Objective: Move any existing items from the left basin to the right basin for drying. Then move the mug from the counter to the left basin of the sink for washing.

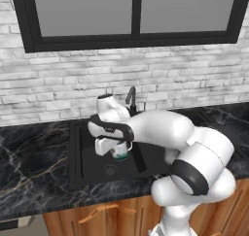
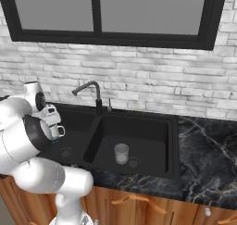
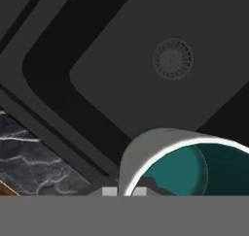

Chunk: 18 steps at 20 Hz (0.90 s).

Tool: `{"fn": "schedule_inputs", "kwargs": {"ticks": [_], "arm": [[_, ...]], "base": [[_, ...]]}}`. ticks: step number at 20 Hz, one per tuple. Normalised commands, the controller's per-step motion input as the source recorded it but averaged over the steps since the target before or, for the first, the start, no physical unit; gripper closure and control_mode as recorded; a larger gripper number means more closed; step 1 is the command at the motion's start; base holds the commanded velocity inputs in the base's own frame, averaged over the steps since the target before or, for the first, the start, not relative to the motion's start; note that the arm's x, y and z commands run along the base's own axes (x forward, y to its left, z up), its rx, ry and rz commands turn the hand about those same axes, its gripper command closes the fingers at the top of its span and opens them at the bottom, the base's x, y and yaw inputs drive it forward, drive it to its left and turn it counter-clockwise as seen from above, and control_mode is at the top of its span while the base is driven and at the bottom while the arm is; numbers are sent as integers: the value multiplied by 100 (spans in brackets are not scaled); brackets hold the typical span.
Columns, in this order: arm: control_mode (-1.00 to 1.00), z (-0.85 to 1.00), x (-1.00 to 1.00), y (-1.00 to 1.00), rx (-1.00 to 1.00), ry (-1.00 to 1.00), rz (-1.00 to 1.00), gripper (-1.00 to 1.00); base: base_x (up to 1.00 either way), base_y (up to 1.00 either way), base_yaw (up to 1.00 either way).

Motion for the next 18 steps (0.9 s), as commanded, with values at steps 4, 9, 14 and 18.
{"fn": "schedule_inputs", "kwargs": {"ticks": [4,9,14,18], "arm": [[-100,-43,13,6,0,5,2,100],[-100,-45,12,4,0,6,1,100],[-100,-44,26,6,1,2,0,100],[-100,-42,29,2,2,0,0,100]], "base": [[0,0,0],[0,0,0],[0,0,0],[0,0,0]]}}
